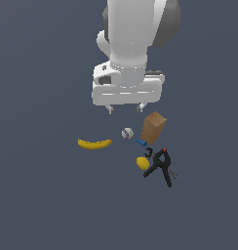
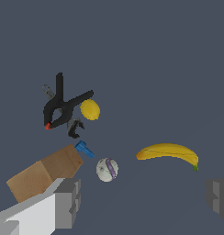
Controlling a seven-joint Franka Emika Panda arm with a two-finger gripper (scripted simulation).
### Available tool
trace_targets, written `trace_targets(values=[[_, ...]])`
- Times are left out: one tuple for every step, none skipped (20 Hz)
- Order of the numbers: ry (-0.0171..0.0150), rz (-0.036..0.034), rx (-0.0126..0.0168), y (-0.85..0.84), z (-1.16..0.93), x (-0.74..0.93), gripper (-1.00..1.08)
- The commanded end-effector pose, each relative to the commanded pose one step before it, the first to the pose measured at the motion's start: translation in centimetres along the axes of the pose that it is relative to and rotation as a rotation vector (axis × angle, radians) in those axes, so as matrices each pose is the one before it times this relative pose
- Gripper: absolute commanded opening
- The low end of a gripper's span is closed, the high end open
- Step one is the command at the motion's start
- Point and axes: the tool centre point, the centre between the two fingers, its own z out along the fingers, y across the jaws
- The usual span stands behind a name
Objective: Pick up a designated object from a clutter of objects.
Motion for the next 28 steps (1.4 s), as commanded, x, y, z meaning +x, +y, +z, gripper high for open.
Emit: trace_targets(values=[[-0.00606,-0.07969,0.00121,-2.456,1.691,-0.566,1.0],[-0.00257,-0.03774,0.00062,-1.155,0.788,-0.233,1.0],[-0.00273,-0.04057,0.00073,-1.24,0.839,-0.247,1.0],[-0.0029,-0.04341,0.00086,-1.325,0.887,-0.259,1.0],[-0.00288,-0.04371,0.00094,-1.333,0.883,-0.253,1.0],[-0.00267,-0.04091,0.00095,-1.246,0.817,-0.229,1.0],[-0.00246,-0.03811,0.00094,-1.16,0.752,-0.205,1.0],[-0.00225,-0.0353,0.00092,-1.073,0.689,-0.184,1.0],[-0.00205,-0.03249,0.00089,-0.987,0.628,-0.163,1.0],[-0.00186,-0.02967,0.00085,-0.901,0.568,-0.144,1.0],[-0.00167,-0.02686,0.0008,-0.814,0.509,-0.126,1.0],[-0.00148,-0.02402,0.00074,-0.728,0.452,-0.11,1.0],[-0.0013,-0.02121,0.00067,-0.642,0.396,-0.094,1.0],[-0.00112,-0.01838,0.0006,-0.556,0.341,-0.079,1.0],[-0.00094,-0.01556,0.00052,-0.47,0.287,-0.065,1.0],[-0.00076,-0.01272,0.00043,-0.384,0.233,-0.052,1.0],[-0.00059,-0.00991,0.00034,-0.299,0.181,-0.04,1.0],[-0.00042,-0.00708,0.00024,-0.214,0.129,-0.028,1.0],[-0.00025,-0.00425,0.00015,-0.128,0.077,-0.016,1.0],[-0.00008,-0.00138,0.00005,-0.041,0.026,-0.006,1.0],[-0.00043,0.00733,0.00006,0.184,-0.122,0.029,1.0],[0.0,0.0,0.0,0.0,0.028,-0.002,1.0],[0.0,0.0,0.0,0.0,0.084,-0.005,1.0],[0.00007,-0.00047,0.00011,-0.019,0.139,-0.003,1.0],[0.0,0.0,0.0,0.001,0.196,-0.012,1.0],[0.00009,-0.00067,0.00016,-0.027,0.25,-0.007,1.0],[0.00006,-0.00047,0.00011,-0.019,0.307,-0.013,1.0],[0.00009,-0.00067,0.00015,-0.026,0.363,-0.013,1.0]])
